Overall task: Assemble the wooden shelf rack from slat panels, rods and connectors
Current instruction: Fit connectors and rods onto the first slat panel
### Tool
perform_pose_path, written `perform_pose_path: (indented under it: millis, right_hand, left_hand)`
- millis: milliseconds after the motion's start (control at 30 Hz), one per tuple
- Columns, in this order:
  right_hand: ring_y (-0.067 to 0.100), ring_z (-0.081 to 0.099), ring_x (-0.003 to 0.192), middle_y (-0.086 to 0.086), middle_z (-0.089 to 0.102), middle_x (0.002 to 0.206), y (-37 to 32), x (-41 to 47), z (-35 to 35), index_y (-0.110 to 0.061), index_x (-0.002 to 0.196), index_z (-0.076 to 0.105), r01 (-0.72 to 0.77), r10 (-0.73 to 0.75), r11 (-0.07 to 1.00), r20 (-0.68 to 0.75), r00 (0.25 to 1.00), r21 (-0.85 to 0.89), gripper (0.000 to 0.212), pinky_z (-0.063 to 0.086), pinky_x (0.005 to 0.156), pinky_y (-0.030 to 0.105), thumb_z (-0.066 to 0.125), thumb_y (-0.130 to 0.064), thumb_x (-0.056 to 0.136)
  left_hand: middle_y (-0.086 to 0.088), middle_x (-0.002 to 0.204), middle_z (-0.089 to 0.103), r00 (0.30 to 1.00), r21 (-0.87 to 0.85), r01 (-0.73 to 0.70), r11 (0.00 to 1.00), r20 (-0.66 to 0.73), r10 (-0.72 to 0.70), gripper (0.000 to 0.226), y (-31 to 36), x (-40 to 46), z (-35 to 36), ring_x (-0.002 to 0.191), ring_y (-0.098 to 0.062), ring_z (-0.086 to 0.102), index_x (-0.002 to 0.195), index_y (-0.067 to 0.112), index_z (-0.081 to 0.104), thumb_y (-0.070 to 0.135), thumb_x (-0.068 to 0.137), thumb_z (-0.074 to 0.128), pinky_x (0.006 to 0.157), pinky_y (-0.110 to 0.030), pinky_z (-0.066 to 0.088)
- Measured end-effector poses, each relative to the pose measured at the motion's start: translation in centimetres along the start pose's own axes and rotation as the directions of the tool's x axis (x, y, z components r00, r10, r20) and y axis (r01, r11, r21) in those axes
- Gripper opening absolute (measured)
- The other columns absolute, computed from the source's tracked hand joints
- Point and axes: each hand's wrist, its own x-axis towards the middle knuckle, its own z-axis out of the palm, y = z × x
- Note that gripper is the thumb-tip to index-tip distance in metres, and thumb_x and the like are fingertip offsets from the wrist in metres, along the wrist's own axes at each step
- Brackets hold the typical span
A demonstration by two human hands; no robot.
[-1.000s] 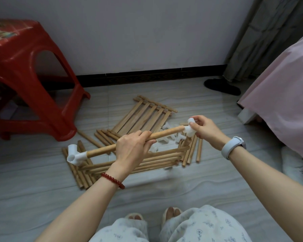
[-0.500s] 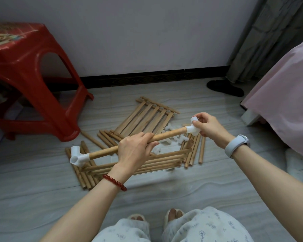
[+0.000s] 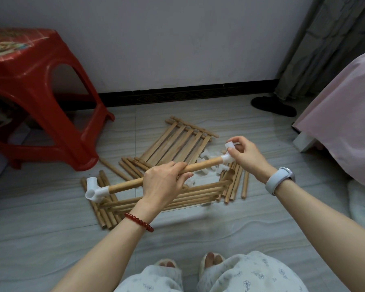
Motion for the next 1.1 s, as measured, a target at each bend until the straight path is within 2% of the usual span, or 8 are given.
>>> perform_pose_path:
  millis: [167, 267, 433, 700, 867, 967, 1033, 1100]
  right_hand:
    - [0.017, 0.054, 0.067, 0.011, 0.061, 0.086, 0.0, 0.0, -0.1, -0.011, 0.102, 0.063, -0.001, 0.004, 0.997, -0.041, 0.999, 0.081, 0.023, 0.042, 0.054, 0.024, 0.044, -0.023, 0.098]
    - [0.028, 0.058, 0.075, 0.019, 0.065, 0.085, 0.2, 0.1, -0.1, -0.008, 0.092, 0.068, -0.01, 0.017, 0.991, -0.049, 0.999, 0.133, 0.03, 0.047, 0.069, 0.038, 0.045, -0.025, 0.098]
    - [0.024, 0.067, 0.074, 0.01, 0.071, 0.068, -0.4, -0.1, 2.3, -0.011, 0.084, 0.049, -0.178, 0.149, 0.868, 0.1, 0.984, 0.463, 0.031, 0.051, 0.066, 0.028, 0.028, -0.024, 0.103]
    - [0.016, 0.066, 0.072, 0.013, 0.073, 0.092, -0.4, -0.5, 3.2, -0.013, 0.094, 0.049, -0.31, 0.263, 0.846, 0.168, 0.95, 0.434, 0.032, 0.044, 0.059, 0.023, 0.025, -0.032, 0.104]
    - [0.024, 0.062, 0.103, 0.012, 0.064, 0.115, 1.6, -1.6, 2.2, -0.014, 0.121, 0.046, -0.18, 0.17, 0.627, 0.093, 0.981, 0.758, 0.034, 0.046, 0.085, 0.033, 0.023, -0.031, 0.102]
    - [0.025, 0.054, 0.117, 0.012, 0.058, 0.126, 4.3, -3.1, 1.5, -0.015, 0.122, 0.051, -0.162, 0.141, 0.725, 0.086, 0.986, 0.67, 0.034, 0.042, 0.095, 0.038, 0.033, -0.018, 0.093]
    - [0.03, 0.055, 0.113, 0.012, 0.057, 0.126, 5.9, -4.3, 1.7, -0.016, 0.118, 0.054, -0.219, 0.119, 0.831, 0.222, 0.968, 0.511, 0.044, 0.041, 0.095, 0.046, 0.044, -0.012, 0.075]
    - [0.026, 0.055, 0.111, 0.005, 0.054, 0.127, 6.4, -5.0, 2.3, -0.025, 0.121, 0.048, -0.188, 0.086, 0.938, 0.33, 0.94, 0.292, 0.043, 0.044, 0.093, 0.05, 0.05, -0.012, 0.081]
  left_hand:
    - [0.009, 0.067, 0.064, 0.999, 0.009, -0.026, 1.0, -0.028, 0.026, 0.024, -0.2, 0.2, -0.2, 0.054, -0.01, 0.058, 0.096, 0.023, 0.071, 0.042, 0.084, 0.066, 0.044, -0.021, 0.037]
    - [0.009, 0.067, 0.064, 0.999, 0.016, -0.039, 0.999, -0.025, 0.039, 0.023, -0.1, 0.0, -0.1, 0.054, -0.01, 0.058, 0.095, 0.023, 0.07, 0.043, 0.083, 0.066, 0.044, -0.02, 0.035]
    - [0.01, 0.066, 0.064, 0.999, 0.021, -0.033, 0.999, -0.025, 0.033, 0.021, -0.3, -0.2, -0.3, 0.054, -0.009, 0.058, 0.093, 0.024, 0.071, 0.041, 0.082, 0.069, 0.046, -0.018, 0.031]
    - [0.008, 0.072, 0.068, 0.999, 0.005, -0.028, 1.0, 0.037, 0.028, 0.02, -0.5, 0.1, -0.5, 0.061, -0.012, 0.063, 0.095, 0.024, 0.071, 0.039, 0.082, 0.069, 0.051, -0.022, 0.038]
    - [0.014, 0.066, 0.056, 0.981, -0.016, 0.073, 0.997, 0.183, -0.069, 0.026, -0.9, 0.8, -0.6, 0.06, -0.004, 0.052, 0.1, 0.034, 0.064, 0.052, 0.09, 0.048, 0.051, -0.018, 0.032]
    - [0.015, 0.061, 0.051, 0.975, -0.014, 0.112, 0.994, 0.195, -0.107, 0.027, -0.9, 1.1, -0.8, 0.057, -0.002, 0.047, 0.1, 0.035, 0.063, 0.053, 0.091, 0.046, 0.049, -0.016, 0.024]
    - [0.016, 0.057, 0.048, 0.971, -0.041, 0.149, 0.988, 0.193, -0.139, 0.025, -1.1, 1.3, -0.9, 0.055, -0.001, 0.044, 0.1, 0.036, 0.063, 0.053, 0.091, 0.047, 0.049, -0.017, 0.024]
    - [0.017, 0.055, 0.047, 0.965, -0.055, 0.174, 0.983, 0.21, -0.159, 0.024, -1.2, 1.6, -1.1, 0.056, 0.0, 0.044, 0.099, 0.036, 0.063, 0.053, 0.09, 0.047, 0.05, -0.018, 0.025]
